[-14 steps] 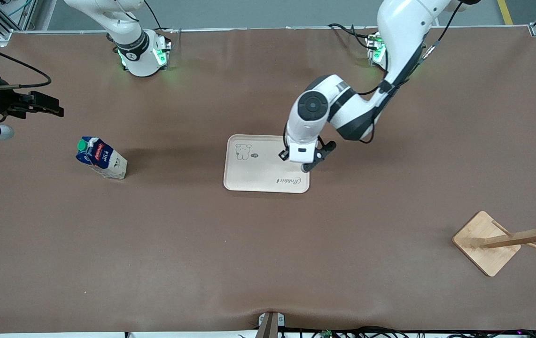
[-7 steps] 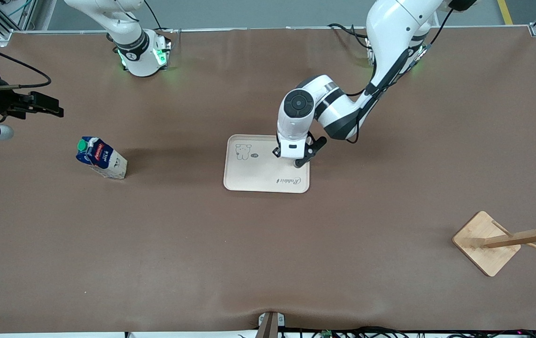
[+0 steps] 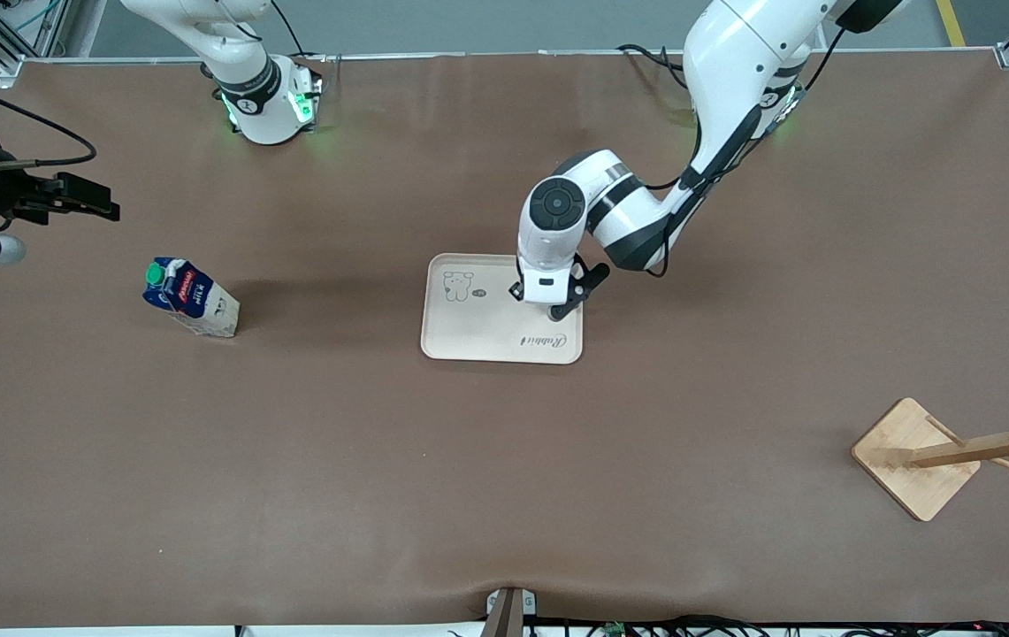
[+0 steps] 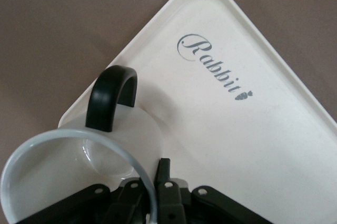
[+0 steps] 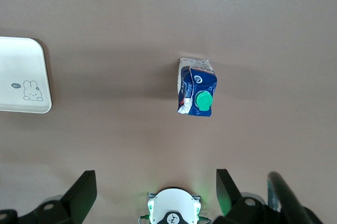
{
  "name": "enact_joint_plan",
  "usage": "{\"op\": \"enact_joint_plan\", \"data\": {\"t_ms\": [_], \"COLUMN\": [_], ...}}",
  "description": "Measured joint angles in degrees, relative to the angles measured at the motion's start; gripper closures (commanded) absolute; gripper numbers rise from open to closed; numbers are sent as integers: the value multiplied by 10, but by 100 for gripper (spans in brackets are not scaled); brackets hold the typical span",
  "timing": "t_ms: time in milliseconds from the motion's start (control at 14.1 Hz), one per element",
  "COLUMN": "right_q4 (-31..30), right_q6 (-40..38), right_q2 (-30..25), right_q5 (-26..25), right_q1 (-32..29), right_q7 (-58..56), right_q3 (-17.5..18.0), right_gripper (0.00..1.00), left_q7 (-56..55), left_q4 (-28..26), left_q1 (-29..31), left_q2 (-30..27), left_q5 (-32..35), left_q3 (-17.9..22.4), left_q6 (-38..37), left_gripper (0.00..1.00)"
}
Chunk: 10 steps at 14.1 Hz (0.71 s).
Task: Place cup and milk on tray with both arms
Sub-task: 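Carry the mug over the white tray with the left gripper, then set the mug on the tray while the right gripper reaches the carton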
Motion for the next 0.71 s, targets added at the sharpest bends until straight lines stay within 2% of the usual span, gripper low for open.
{"op": "enact_joint_plan", "data": {"t_ms": [284,426,497,639,709], "right_q4": [0,0,-1,-1,-2], "right_q6": [0,-1,-2,-2,-3], "right_q2": [4,10,16,32,40], "right_q5": [0,0,0,0,0], "right_q1": [0,0,0,0,0], "right_q7": [0,0,0,0,0], "right_q3": [0,0,0,0,-1], "right_gripper": [0,0,0,0,0], "left_q7": [-2,-2,-2,-2,-3], "left_q4": [4,5,7,13,16], "left_q1": [0,0,0,0,0], "left_q2": [11,12,13,15,16], "left_q5": [3,3,4,4,5], "left_q3": [3,3,3,3,3], "left_q6": [0,0,0,0,0], "left_gripper": [100,75,67,26,0]}}
